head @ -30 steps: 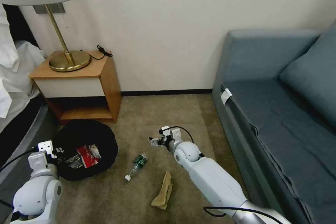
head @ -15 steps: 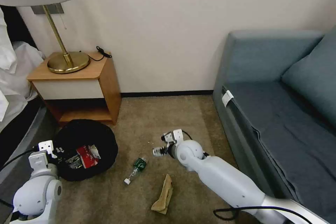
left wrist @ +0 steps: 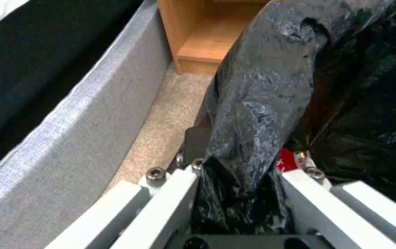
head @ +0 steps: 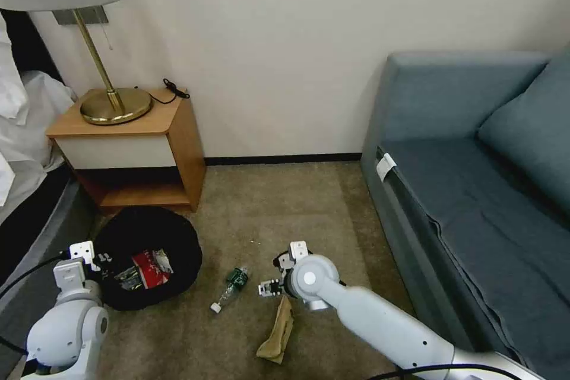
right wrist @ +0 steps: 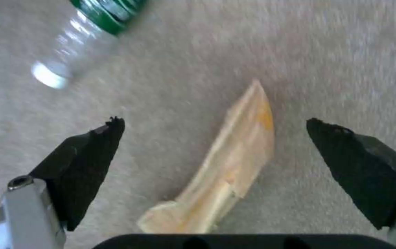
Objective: Pick up the trash bin, then pick up the garbage on the floor and place it into the trash bin.
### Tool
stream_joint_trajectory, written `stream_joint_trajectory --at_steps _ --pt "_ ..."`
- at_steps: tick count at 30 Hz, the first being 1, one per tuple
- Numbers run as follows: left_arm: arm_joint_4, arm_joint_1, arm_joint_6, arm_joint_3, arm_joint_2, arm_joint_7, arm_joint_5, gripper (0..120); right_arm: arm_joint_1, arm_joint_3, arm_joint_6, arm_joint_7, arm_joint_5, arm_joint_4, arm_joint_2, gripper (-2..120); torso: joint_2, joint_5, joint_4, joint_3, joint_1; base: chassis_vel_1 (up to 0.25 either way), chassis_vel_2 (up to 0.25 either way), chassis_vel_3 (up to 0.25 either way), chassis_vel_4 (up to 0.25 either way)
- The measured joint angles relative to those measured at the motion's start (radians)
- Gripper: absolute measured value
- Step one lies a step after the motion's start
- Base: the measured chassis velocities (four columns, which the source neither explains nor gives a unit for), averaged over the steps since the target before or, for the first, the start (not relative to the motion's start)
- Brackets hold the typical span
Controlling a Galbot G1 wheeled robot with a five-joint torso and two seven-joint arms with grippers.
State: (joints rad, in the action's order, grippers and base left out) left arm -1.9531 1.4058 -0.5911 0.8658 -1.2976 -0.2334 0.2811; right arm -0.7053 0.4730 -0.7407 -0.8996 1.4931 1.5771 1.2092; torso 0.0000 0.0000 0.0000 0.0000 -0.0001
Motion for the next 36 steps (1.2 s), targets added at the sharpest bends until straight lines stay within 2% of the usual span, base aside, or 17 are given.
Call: stream_joint_trajectory --at_steps 4,14,31,34,36 --pt "-0.007 -0.004 0.000 -0.002 -0.003 0.000 0.004 2 -0.071 -0.012 0.002 0.050 -0.085 -0.055 0.013 100 0.000 0.0001 0.0000 0.000 0.000 0.000 0.000 0.000 0.000" --pt "-0.004 -0.005 0.001 -0.006 -0.009 0.001 0.000 2 -0.080 -0.026 0.004 0.178 -0.189 -0.157 0.046 100 0.000 -0.0001 0.0000 0.000 0.000 0.000 0.000 0.000 0.000" --pt "0.006 -0.004 0.014 -0.003 -0.012 0.005 -0.001 2 -0.090 -0.018 0.005 0.283 -0.314 -0.251 0.074 100 0.000 -0.0001 0.0000 0.000 0.000 0.000 0.000 0.000 0.000" --pt "0.007 -0.004 0.015 -0.003 -0.011 0.006 -0.001 2 -0.092 -0.025 0.005 0.296 -0.328 -0.266 0.080 96 0.000 -0.0001 0.0000 0.000 0.000 0.000 0.000 0.000 0.000" --pt "0.010 -0.005 0.016 -0.003 -0.008 0.007 -0.001 2 -0.094 -0.034 0.005 0.319 -0.349 -0.286 0.086 90 0.000 -0.0001 0.0000 0.000 0.000 0.000 0.000 0.000 0.000"
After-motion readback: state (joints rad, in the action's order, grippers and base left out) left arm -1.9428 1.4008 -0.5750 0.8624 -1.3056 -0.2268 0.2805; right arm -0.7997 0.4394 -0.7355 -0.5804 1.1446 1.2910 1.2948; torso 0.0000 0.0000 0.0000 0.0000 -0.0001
